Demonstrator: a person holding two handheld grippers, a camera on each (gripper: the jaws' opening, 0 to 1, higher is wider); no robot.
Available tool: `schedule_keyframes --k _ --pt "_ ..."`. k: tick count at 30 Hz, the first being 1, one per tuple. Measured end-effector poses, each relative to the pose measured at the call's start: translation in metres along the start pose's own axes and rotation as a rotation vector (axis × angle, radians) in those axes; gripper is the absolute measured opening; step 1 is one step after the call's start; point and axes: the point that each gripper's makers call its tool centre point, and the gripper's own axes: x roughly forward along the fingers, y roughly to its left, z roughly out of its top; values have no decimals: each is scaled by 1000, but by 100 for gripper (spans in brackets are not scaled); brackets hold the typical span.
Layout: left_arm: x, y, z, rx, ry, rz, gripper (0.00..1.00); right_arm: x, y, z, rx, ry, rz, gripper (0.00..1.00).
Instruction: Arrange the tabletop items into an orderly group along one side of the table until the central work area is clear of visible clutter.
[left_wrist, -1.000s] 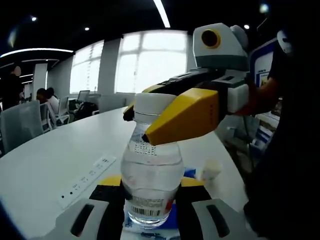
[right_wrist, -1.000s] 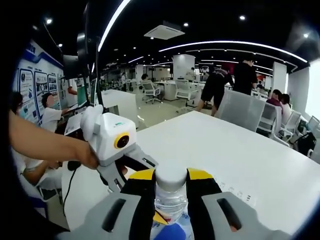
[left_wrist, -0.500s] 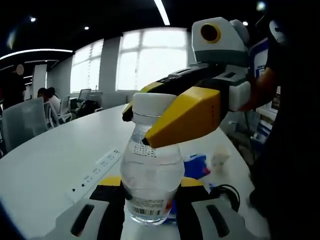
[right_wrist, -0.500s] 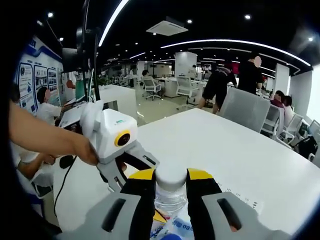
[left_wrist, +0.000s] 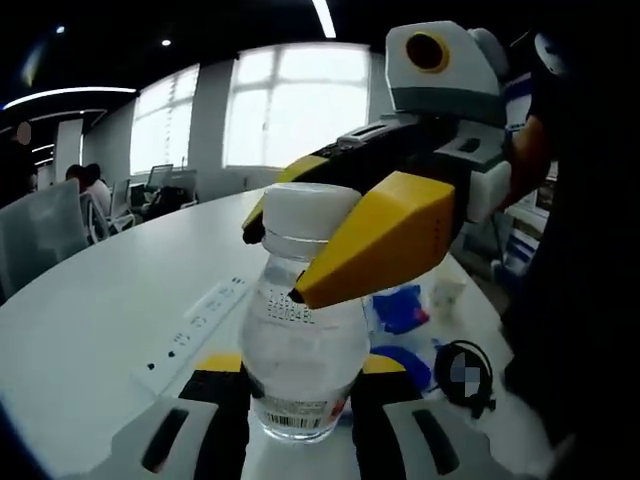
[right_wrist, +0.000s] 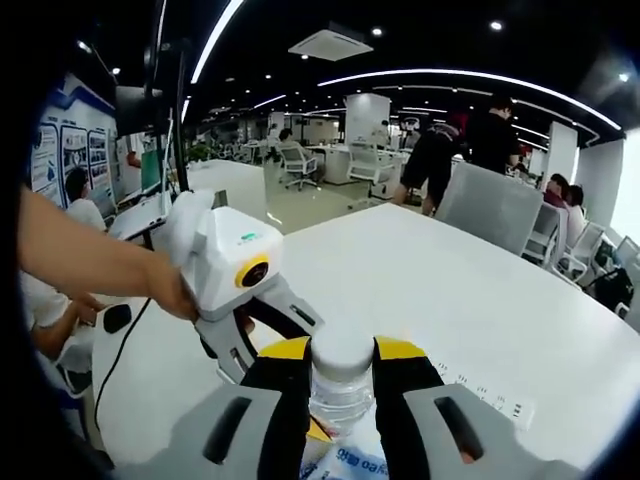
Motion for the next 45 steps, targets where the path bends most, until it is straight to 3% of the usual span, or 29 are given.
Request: schedule_keyframes --k 14,20,26,45 --pt "1 25 -26 25 68 -44 36 24 -3 -10 49 28 -23 18" --pt "2 27 -34 52 108 -77 36 28 0 -13 26 37 -28 18" --pt "2 34 -33 42 100 -70 37 30 -5 -5 19 8 -35 18" --pt "0 29 -35 87 131 -77 39 26 -1 -8 -62 -3 -18 19"
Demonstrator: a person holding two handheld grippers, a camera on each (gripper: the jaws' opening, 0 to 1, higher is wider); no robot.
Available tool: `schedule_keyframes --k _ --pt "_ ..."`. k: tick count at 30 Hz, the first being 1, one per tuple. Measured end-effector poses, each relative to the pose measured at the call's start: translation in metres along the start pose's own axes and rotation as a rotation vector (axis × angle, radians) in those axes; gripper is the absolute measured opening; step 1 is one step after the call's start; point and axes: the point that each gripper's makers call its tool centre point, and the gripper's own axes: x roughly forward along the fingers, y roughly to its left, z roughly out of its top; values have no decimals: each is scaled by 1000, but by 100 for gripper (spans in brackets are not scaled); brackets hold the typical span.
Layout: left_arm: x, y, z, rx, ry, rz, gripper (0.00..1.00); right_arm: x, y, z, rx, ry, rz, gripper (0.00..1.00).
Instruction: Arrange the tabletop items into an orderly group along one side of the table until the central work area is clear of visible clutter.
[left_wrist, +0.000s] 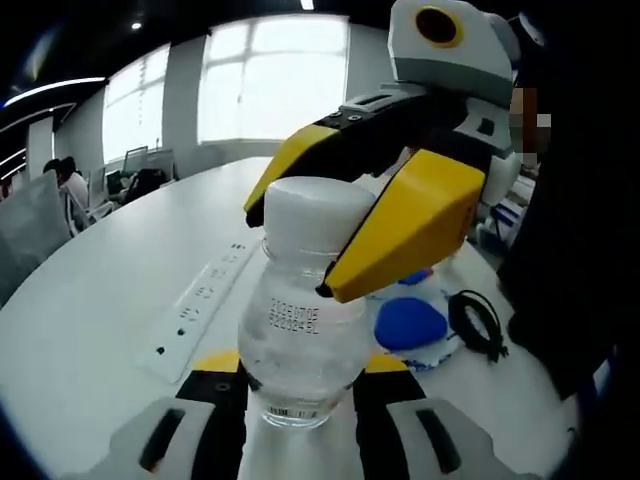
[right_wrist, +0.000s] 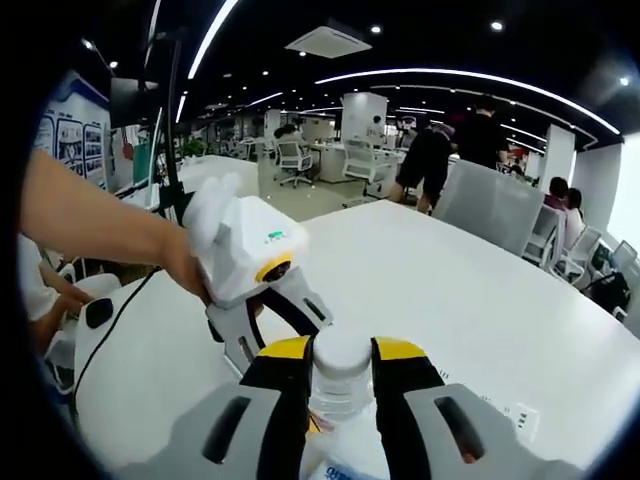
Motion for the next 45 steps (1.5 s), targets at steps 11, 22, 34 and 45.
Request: schedule_keyframes --k 11,22,34,45 --pt "-20 0 -3 -8 39 87 45 -19 0 3 21 -33 3 41" --pt "-53 -21 2 -135 -7 249 48 -65 -2 1 78 -61 -26 55" --pt "-65 -80 24 -199 -13 354 61 -124 6 -22 111 -66 -50 67" --pt "-63 -140 45 -273 -55 469 68 -189 2 -63 109 -46 -70 84"
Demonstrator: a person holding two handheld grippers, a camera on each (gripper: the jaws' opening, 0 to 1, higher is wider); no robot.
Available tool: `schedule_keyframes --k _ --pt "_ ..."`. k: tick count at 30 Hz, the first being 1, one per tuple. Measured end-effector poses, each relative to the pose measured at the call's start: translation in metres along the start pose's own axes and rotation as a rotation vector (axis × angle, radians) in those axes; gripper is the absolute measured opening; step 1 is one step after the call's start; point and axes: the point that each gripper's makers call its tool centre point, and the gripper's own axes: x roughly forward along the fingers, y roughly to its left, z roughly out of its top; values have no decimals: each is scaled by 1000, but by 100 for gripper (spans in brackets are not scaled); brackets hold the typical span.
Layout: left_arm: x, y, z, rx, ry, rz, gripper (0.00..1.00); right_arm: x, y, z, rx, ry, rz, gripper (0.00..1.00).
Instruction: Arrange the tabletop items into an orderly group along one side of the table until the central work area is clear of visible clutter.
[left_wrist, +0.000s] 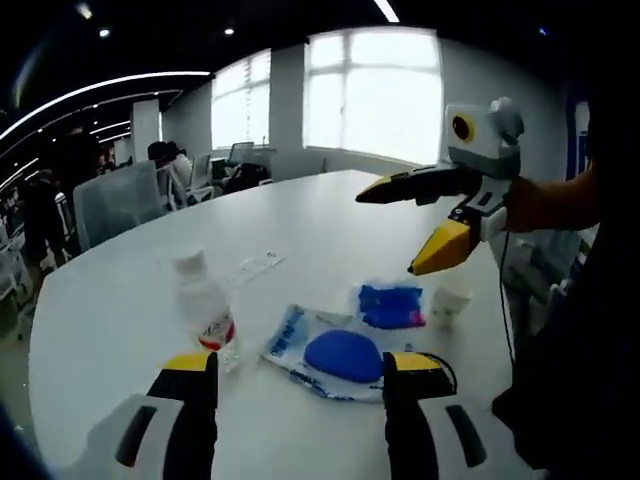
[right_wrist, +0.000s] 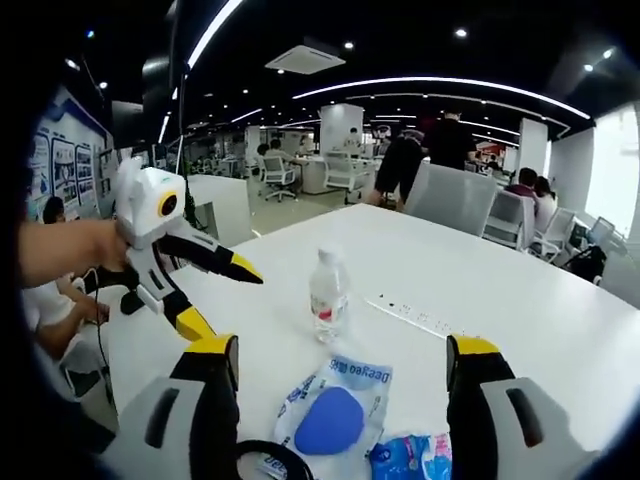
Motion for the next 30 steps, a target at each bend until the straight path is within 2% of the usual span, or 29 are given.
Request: schedule_keyframes --k 7,9,15,24,28,30 --pt "-9 -38 2 -26 -25 20 71 -40 -16 -25 -23 21 -17 91" --pt "-12 -49 3 -57 -44 18 73 -51 -20 -34 -4 20 -14 92" --pt "-21 -77 2 -75 -58 35 78 -81 -30 -57 37 13 -18 99" --pt "-28 -101 3 -44 -69 64 86 -128 -49 -91 78 25 -59 100" --pt "-27 -106 3 -49 -71 62 90 -143 -52 -102 76 29 -69 100" --pt "-27 -102 -4 -46 -56 63 92 -148 -52 -107 75 35 -74 100"
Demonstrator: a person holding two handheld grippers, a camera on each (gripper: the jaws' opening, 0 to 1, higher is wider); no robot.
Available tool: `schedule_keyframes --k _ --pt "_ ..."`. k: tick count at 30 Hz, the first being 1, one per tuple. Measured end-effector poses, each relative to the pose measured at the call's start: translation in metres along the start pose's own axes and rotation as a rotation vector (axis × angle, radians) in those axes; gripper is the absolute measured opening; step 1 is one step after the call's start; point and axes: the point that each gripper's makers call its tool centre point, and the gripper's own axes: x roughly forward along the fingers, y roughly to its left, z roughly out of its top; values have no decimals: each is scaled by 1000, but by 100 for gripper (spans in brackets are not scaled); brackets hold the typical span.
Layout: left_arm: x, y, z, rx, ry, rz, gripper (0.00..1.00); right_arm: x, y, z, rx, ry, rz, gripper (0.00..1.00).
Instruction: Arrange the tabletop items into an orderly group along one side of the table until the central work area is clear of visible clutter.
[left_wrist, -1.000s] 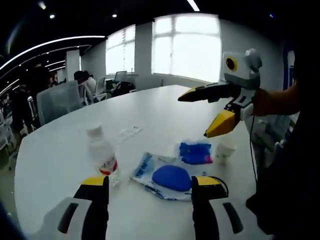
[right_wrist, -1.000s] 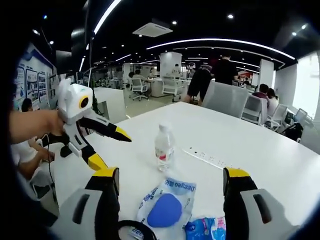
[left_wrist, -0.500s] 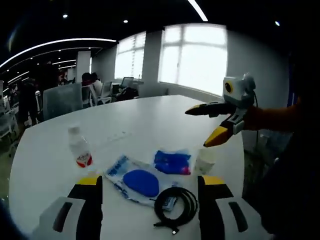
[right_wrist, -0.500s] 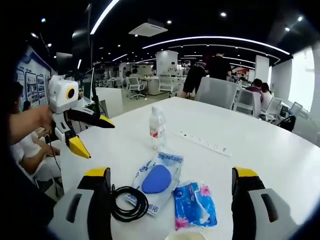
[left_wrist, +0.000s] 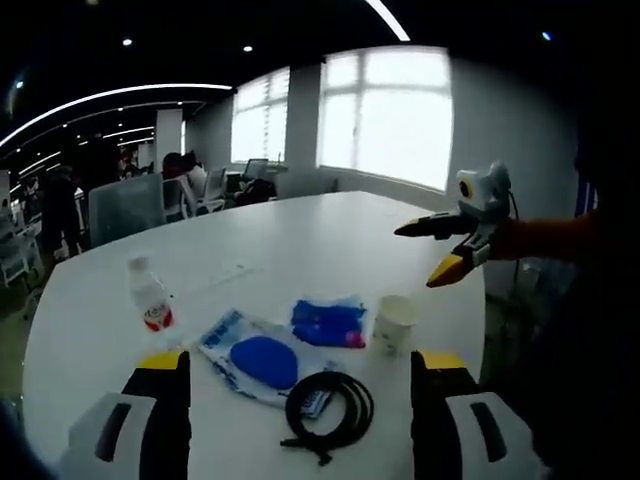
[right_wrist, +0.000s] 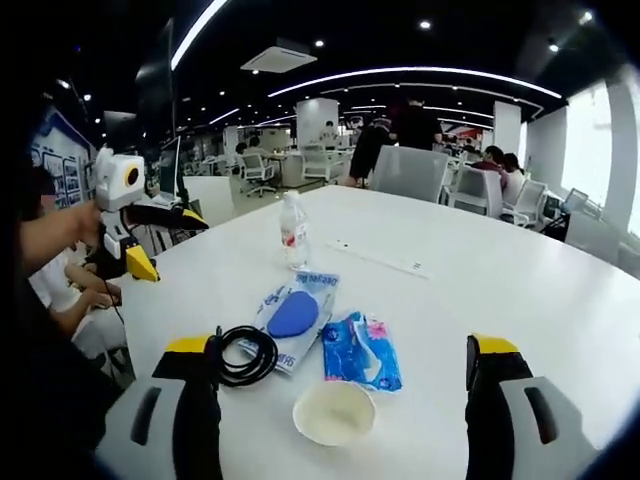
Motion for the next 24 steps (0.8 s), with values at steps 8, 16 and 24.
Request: schedule_keyframes --k 8,16,24 --pt "-5 -4 -9 -7 16 -1 99 -14 -5 -16 39 14 -24 100" --pt "-19 0 -6 -24 -24 31 100 -26 -10 -29 78 26 -40 100" --pt "-24 -6 -6 -44 -45 32 100 -27 -10 -29 96 28 -54 95"
